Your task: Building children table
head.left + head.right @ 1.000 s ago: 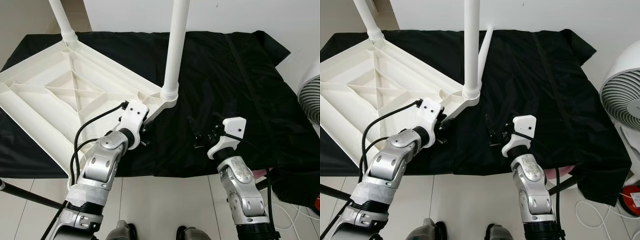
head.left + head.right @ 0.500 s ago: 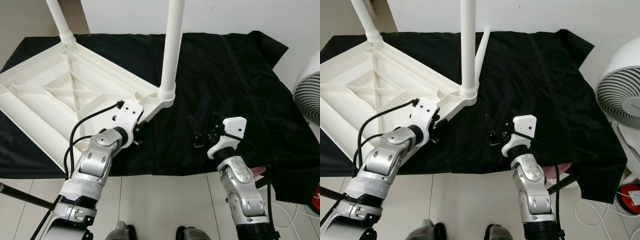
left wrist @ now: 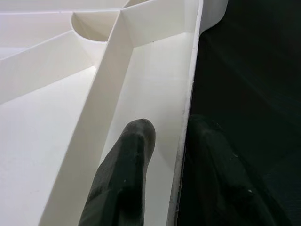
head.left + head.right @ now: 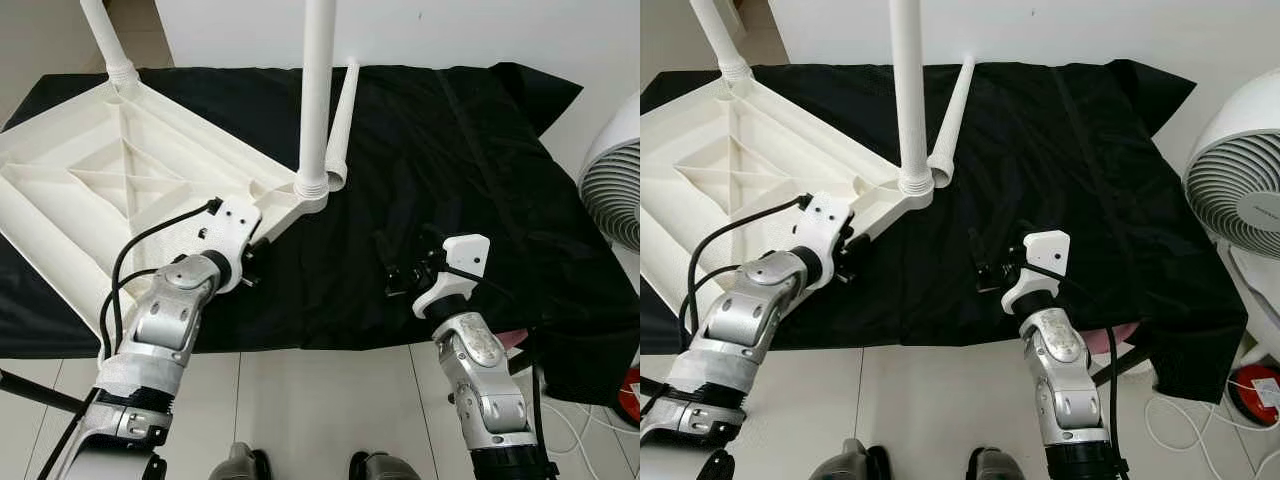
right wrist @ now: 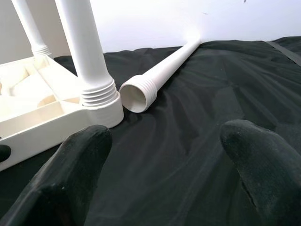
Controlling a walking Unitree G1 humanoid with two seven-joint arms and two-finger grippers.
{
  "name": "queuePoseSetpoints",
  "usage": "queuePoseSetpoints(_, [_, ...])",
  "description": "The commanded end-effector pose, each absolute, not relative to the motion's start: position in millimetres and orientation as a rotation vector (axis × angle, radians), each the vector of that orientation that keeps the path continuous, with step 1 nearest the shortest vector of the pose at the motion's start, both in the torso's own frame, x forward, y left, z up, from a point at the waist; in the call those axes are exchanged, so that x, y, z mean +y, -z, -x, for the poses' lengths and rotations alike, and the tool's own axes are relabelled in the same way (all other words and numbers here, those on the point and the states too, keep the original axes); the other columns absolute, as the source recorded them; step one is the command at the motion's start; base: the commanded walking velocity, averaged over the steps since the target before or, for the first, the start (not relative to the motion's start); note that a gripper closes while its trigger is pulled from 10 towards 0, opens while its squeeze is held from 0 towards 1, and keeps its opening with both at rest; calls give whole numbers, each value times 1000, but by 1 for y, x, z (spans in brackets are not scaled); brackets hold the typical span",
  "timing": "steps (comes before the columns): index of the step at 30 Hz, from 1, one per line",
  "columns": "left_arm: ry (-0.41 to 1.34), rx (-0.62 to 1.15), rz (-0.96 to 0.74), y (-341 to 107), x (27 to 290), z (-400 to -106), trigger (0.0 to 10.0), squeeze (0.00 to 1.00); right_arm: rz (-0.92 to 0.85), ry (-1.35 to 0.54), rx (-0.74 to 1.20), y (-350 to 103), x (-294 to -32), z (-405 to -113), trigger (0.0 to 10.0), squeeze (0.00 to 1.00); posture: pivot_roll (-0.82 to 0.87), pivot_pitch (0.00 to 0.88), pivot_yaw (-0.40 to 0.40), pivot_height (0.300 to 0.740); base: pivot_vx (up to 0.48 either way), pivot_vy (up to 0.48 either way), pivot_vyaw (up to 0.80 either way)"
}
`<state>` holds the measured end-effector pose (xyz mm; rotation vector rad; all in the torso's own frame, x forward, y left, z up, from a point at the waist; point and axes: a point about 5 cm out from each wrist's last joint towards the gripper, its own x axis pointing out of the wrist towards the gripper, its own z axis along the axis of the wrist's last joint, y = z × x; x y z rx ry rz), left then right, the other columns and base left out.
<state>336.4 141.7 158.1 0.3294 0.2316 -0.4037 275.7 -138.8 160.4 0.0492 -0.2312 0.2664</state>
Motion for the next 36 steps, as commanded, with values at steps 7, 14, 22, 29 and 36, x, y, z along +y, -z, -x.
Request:
queuePoseSetpoints(7, [242,239,-345,-157,158,-346,10000,0,-44,-272,-230,-160,-138,-277,10000,0,-45,128,26,740,0,0,0])
queuePoseSetpoints(14, [246,215,-324,-162,147,-356,10000,0,-44,-268,-231,-160,-139,-277,10000,0,-51,123,29,740,0,0,0])
queuePoseSetpoints(22, [313,183,-309,-167,120,-361,10000,0,-44,-268,-240,-161,-137,-277,10000,0,-60,112,32,740,0,0,0])
queuePoseSetpoints(29, [381,165,-281,-167,88,-362,10000,0,-46,-268,-241,-161,-136,-278,10000,0,-67,99,38,740,0,0,0])
queuePoseSetpoints(36, [399,121,-265,-173,81,-362,10000,0,-47,-266,-239,-160,-135,-276,10000,0,-72,98,42,740,0,0,0])
